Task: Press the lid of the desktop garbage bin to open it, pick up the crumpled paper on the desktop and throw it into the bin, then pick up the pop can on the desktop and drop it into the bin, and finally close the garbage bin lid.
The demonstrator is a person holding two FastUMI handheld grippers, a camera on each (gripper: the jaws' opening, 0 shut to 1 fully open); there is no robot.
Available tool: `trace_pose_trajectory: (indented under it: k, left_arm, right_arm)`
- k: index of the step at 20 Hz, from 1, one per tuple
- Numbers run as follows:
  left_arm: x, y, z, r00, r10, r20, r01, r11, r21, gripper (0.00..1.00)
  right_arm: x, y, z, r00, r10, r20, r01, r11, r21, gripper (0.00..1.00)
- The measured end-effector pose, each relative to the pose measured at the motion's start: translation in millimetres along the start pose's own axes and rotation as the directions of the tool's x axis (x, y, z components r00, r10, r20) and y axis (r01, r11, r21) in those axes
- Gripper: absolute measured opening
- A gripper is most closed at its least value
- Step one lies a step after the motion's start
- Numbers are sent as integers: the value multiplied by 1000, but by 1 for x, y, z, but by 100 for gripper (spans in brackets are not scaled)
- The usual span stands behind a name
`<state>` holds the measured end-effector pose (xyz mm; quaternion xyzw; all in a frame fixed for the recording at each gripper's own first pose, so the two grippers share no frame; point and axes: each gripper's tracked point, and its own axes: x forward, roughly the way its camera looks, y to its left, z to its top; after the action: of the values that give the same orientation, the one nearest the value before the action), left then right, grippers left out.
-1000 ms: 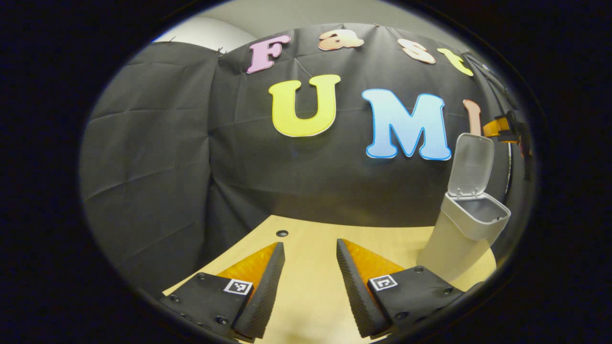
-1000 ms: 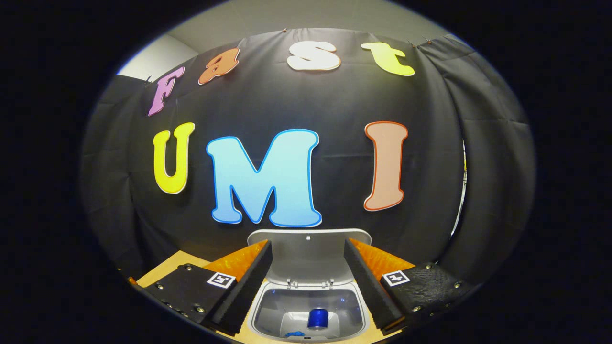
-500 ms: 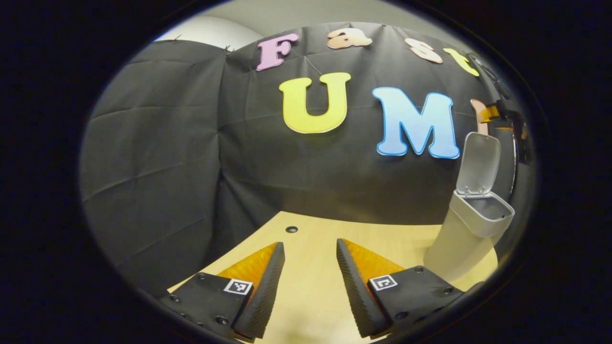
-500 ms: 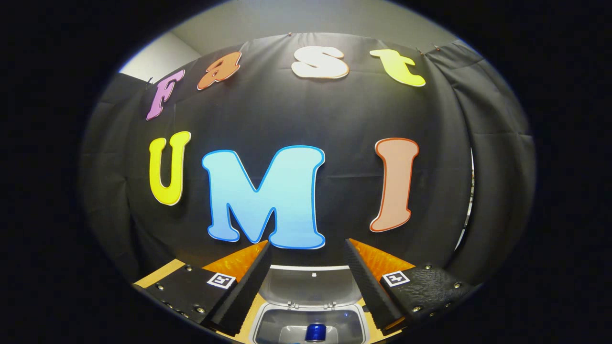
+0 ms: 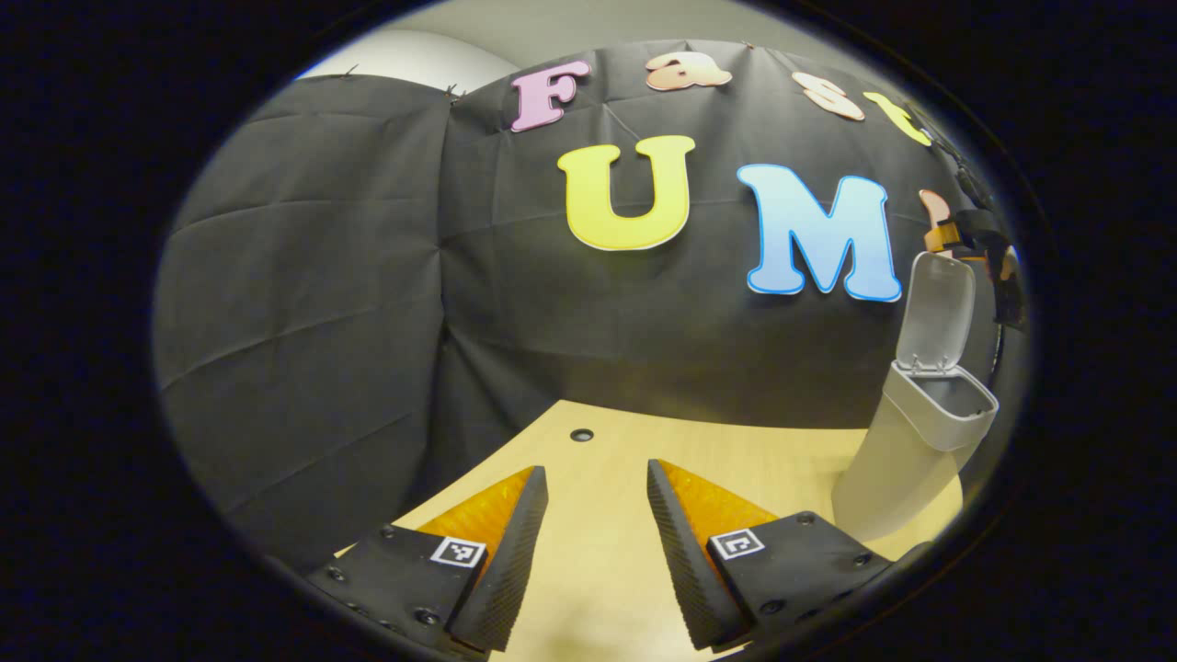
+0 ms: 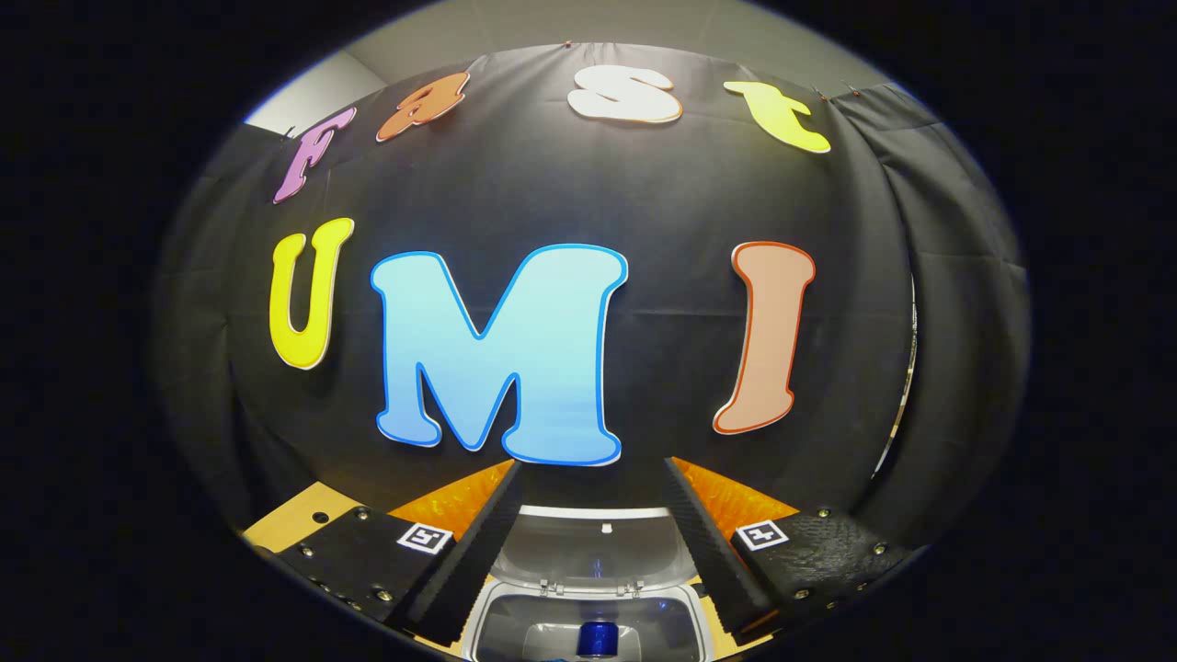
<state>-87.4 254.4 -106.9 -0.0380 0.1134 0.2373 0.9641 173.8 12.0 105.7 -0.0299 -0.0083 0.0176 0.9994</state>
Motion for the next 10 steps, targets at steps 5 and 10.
trace_pose_trajectory:
  k: [5, 10]
  left_arm:
    - [6, -12, 1, 1000, -31, 3, 31, 1000, 2, 74]
    - [8, -30, 2, 997, -79, 6, 79, 997, 20, 81]
  right_arm:
    - [-22, 1, -9, 1000, -1, -7, 1, 1000, -14, 96]
    - [-55, 3, -32, 999, 21, -49, -19, 999, 28, 97]
